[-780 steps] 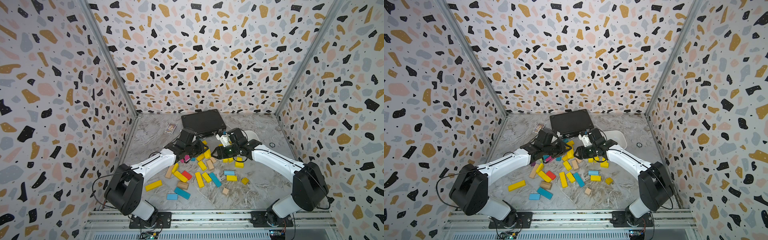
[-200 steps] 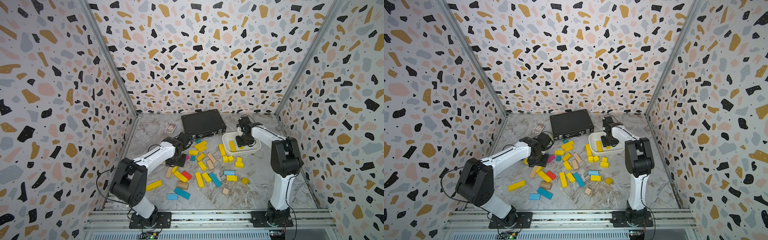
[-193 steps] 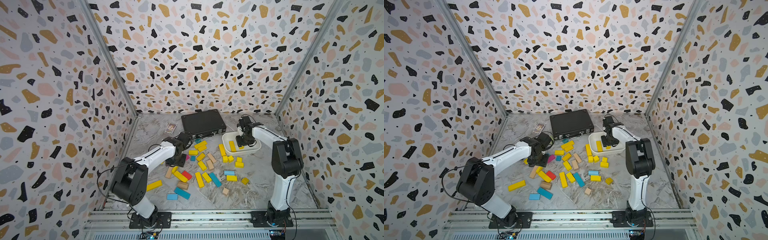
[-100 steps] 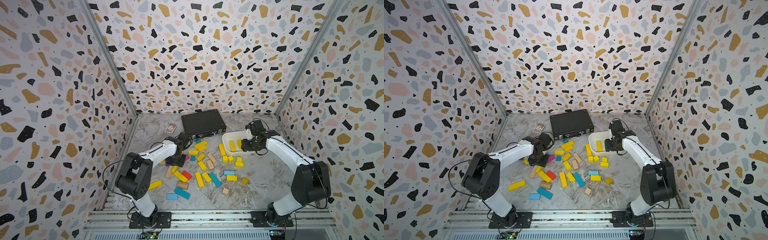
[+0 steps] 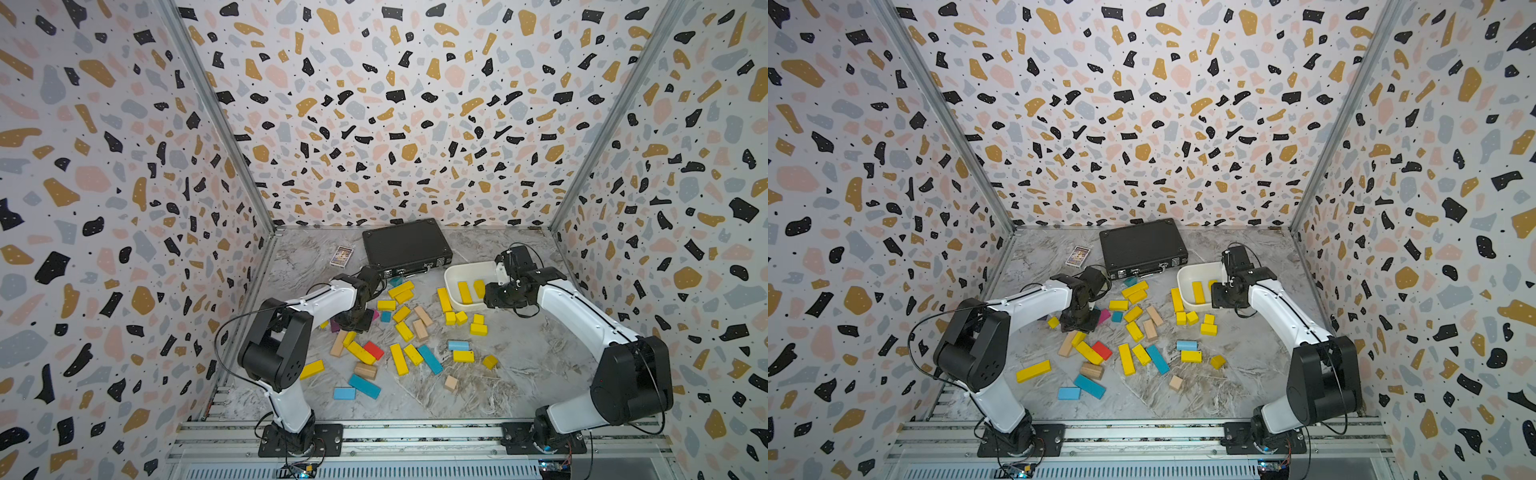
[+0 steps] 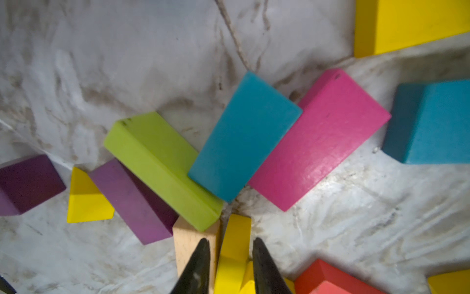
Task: Pick out the yellow building blocks
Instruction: Pick up the building block from the center of the board.
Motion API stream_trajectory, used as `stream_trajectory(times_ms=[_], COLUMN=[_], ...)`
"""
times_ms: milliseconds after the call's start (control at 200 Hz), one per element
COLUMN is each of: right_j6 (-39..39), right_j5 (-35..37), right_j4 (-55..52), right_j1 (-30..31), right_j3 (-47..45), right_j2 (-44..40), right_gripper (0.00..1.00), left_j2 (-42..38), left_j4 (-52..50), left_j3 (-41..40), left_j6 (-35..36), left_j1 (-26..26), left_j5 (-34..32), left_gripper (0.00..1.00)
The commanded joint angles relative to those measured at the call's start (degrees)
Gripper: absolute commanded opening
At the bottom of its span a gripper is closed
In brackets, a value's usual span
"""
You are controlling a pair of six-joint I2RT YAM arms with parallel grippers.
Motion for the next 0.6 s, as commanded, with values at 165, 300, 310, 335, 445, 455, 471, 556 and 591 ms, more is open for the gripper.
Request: stream_trajectory(times_ms=[165, 300, 310, 335, 445, 455, 471, 556, 591], right_j6=[0.0, 0.1, 0.1, 0.1, -0.1, -0.1, 0.1, 1.1, 1.4], right_j5=[0.6, 0.0, -0.1, -0.5, -4.9, -5.4, -6.4, -11.9, -13.8], right_j4=[-0.6, -0.8, -0.8, -0.8, 0.5, 0.7, 0.9, 2.5, 3.2], right_j1=[0.0, -0.1, -0.1, -0.1, 0.0, 0.0, 0.1, 2.1, 3.9], right_j3=[0.5, 0.9, 1.0, 1.1, 1.1, 1.1, 1.1, 1.1, 1.3], right_j2=[-1.8, -2.4, -2.4, -2.6, -4.1, -4.2, -4.4, -5.1, -5.5], right_gripper=[0.57, 0.56, 0.56, 0.56, 0.56, 0.56, 0.56, 0.57, 0.57], left_j2=[0.2, -2.6, -3.2, -4.7, -14.0, -15.1, -16.5, -23.0, -24.8], left_j4=[0.7, -0.3, -0.4, -0.5, 3.0, 3.8, 5.0, 14.4, 19.1], left_j3=[-1.3, -1.3, -1.3, -1.4, -2.5, -2.8, -3.2, -6.6, -8.1], left_j6=[0.6, -0.1, -0.2, -0.7, -6.1, -7.0, -8.4, -17.9, -22.2], left_j1=[0.2, 0.2, 0.2, 0.2, 0.2, 0.2, 0.2, 0.1, 0.1], left_j5=[0.4, -0.2, -0.1, 0.3, 7.6, 8.6, 10.0, 18.0, 20.6], left_gripper=[0.16, 0.05, 0.05, 0.04, 0.03, 0.03, 0.02, 0.01, 0.0])
